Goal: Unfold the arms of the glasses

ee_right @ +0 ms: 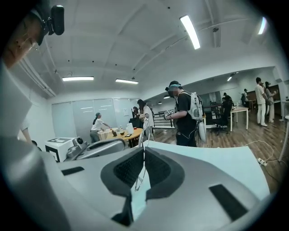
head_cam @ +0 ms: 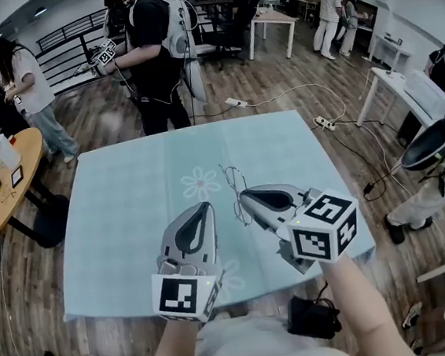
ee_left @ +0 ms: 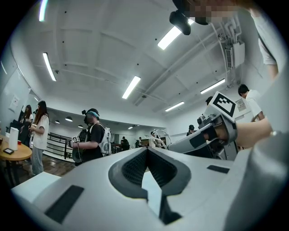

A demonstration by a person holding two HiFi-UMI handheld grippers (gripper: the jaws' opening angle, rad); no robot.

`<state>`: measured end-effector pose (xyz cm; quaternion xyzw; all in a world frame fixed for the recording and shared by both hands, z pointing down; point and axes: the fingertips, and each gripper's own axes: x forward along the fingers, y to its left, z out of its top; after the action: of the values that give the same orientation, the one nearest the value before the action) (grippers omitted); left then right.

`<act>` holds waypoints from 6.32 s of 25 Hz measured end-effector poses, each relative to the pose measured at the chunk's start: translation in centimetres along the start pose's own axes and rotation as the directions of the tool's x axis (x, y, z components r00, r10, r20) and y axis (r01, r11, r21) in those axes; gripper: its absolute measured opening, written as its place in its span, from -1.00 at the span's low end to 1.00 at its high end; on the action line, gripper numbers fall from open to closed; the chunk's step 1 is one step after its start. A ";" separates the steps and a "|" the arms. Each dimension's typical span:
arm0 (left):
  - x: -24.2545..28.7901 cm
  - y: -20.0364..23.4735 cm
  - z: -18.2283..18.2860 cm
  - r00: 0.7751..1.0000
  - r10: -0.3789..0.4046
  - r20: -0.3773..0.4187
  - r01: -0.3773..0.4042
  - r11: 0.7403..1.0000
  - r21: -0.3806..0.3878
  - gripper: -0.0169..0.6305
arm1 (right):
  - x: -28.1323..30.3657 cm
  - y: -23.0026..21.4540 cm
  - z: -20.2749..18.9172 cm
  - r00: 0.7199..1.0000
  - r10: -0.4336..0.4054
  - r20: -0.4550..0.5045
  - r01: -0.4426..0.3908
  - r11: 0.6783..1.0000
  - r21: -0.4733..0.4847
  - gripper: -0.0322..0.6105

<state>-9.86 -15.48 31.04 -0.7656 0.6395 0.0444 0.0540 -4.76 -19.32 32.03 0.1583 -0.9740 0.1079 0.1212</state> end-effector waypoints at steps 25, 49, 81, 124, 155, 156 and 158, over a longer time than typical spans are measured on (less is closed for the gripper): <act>0.0 0.1 -0.4 0.997 -0.068 -0.044 0.068 0.997 0.019 -0.93 | 0.5 1.6 -2.4 0.805 0.491 -0.332 -0.388 0.860 0.330 -0.86; -0.4 -1.9 -3.5 0.869 -0.442 -0.225 0.463 0.885 0.048 -0.38 | -1.0 2.7 -5.7 0.691 0.556 -0.462 -0.458 0.831 0.315 -0.86; -5.2 -5.6 -4.9 0.763 -0.595 -0.253 0.613 0.790 -0.010 -0.66 | -0.3 -4.6 -7.7 0.809 0.360 -0.464 -0.203 0.913 0.355 -0.86; -1.4 -6.3 -9.5 0.898 -0.377 -0.226 0.406 0.909 0.096 -0.02 | 0.2 -1.7 -5.1 0.830 0.404 -0.384 -0.256 0.889 0.380 -0.86; -1.1 -6.8 -8.9 0.925 -0.306 -0.227 0.347 0.921 0.175 -0.02 | 0.2 -2.1 -5.3 0.840 0.409 -0.357 -0.245 0.872 0.424 -0.86; -1.3 -6.6 -8.8 0.926 -0.303 -0.224 0.344 0.923 0.173 -0.02 | 0.3 -2.1 -5.4 0.840 0.408 -0.358 -0.243 0.872 0.425 -0.86; -1.6 -6.3 -8.7 0.929 -0.297 -0.220 0.337 0.926 0.173 -0.02 | 0.3 -2.2 -5.5 0.840 0.406 -0.360 -0.240 0.873 0.425 -0.86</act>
<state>-4.00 -14.08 40.02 -0.8501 0.5100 -0.1050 0.0790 -3.18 -20.09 37.74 -0.0202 -0.8966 0.3378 0.2855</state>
